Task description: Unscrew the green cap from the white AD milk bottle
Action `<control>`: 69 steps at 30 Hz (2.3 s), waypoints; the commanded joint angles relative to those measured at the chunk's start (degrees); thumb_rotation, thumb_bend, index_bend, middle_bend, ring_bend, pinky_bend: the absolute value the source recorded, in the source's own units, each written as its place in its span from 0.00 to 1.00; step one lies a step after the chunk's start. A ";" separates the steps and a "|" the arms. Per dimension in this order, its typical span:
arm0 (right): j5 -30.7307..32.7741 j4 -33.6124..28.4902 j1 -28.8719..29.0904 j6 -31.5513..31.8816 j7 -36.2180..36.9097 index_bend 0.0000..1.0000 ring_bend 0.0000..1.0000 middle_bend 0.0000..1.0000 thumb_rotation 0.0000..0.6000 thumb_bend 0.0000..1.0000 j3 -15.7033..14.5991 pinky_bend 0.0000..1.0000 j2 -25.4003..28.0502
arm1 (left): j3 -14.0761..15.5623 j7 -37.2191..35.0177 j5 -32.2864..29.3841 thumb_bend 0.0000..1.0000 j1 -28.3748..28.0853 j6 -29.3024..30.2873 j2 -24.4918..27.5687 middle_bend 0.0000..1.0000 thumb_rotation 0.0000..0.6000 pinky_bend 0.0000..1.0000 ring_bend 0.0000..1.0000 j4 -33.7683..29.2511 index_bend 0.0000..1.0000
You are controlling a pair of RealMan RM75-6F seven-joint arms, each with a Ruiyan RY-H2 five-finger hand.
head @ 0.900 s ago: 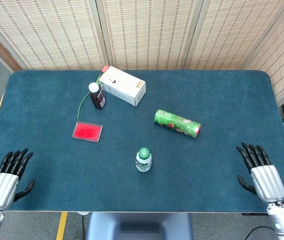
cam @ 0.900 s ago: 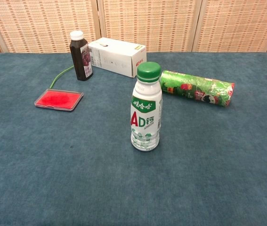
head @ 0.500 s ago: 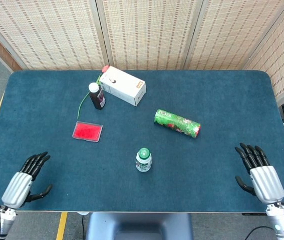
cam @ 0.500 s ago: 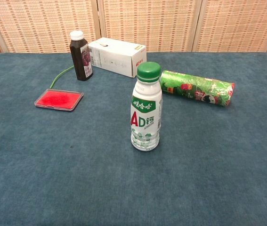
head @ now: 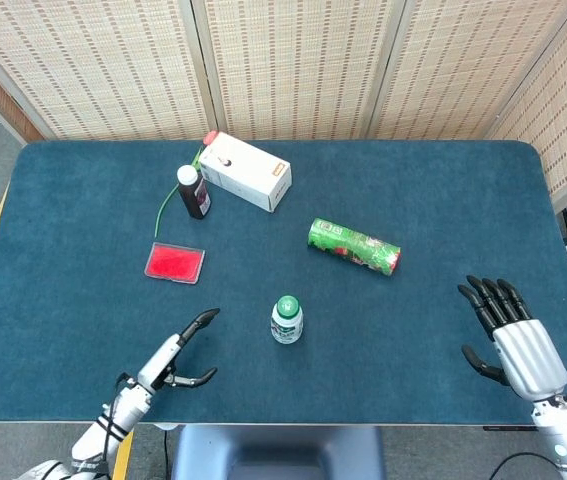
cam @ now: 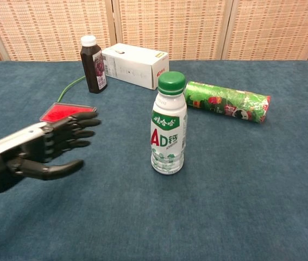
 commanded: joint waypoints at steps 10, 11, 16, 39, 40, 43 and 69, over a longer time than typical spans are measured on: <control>1.55 1.05 0.56 -2.00 2.57 0.00 0.00 0.00 1.00 0.24 -0.51 0.00 1.13 | -4.90 5.22 -5.19 0.32 -4.76 -3.54 -9.22 0.00 1.00 0.05 0.00 5.07 0.00; 1.74 1.15 0.55 -2.03 2.82 0.00 0.00 0.00 1.00 0.24 -0.48 0.00 1.29 | -5.49 5.42 -5.53 0.32 -5.30 -3.79 -9.79 0.00 1.00 0.05 0.00 5.23 0.00; 3.09 1.62 0.47 -2.43 3.51 0.00 0.00 0.00 1.00 0.24 -0.29 0.00 1.69 | -8.64 6.01 -7.88 0.32 -8.48 -6.74 -11.89 0.00 1.00 0.05 0.00 4.52 0.00; 5.08 3.56 -0.08 -2.28 6.12 0.00 0.00 0.00 1.00 0.24 0.19 0.00 2.77 | -14.58 13.24 -13.40 0.32 -15.90 -10.08 -21.17 0.38 1.00 0.06 0.05 12.27 0.41; 5.11 3.53 0.01 -2.47 6.07 0.00 0.00 0.00 1.00 0.24 0.19 0.00 2.78 | -14.78 13.33 -13.49 0.33 -16.10 -10.08 -21.30 0.44 1.00 0.06 0.09 12.33 0.47; 4.89 3.26 0.58 -3.31 5.42 0.00 0.00 0.00 1.00 0.24 0.24 0.00 2.77 | -15.71 13.99 -14.84 0.40 -16.51 -10.55 -21.67 0.62 1.00 0.09 0.21 12.23 0.62; 19.93 -16.31 26.93 -31.86 -7.65 0.27 0.00 0.00 1.00 0.27 13.62 0.00 11.41 | -25.26 23.48 -22.33 0.66 -22.86 -11.70 -23.16 0.84 1.00 0.11 0.41 15.66 0.80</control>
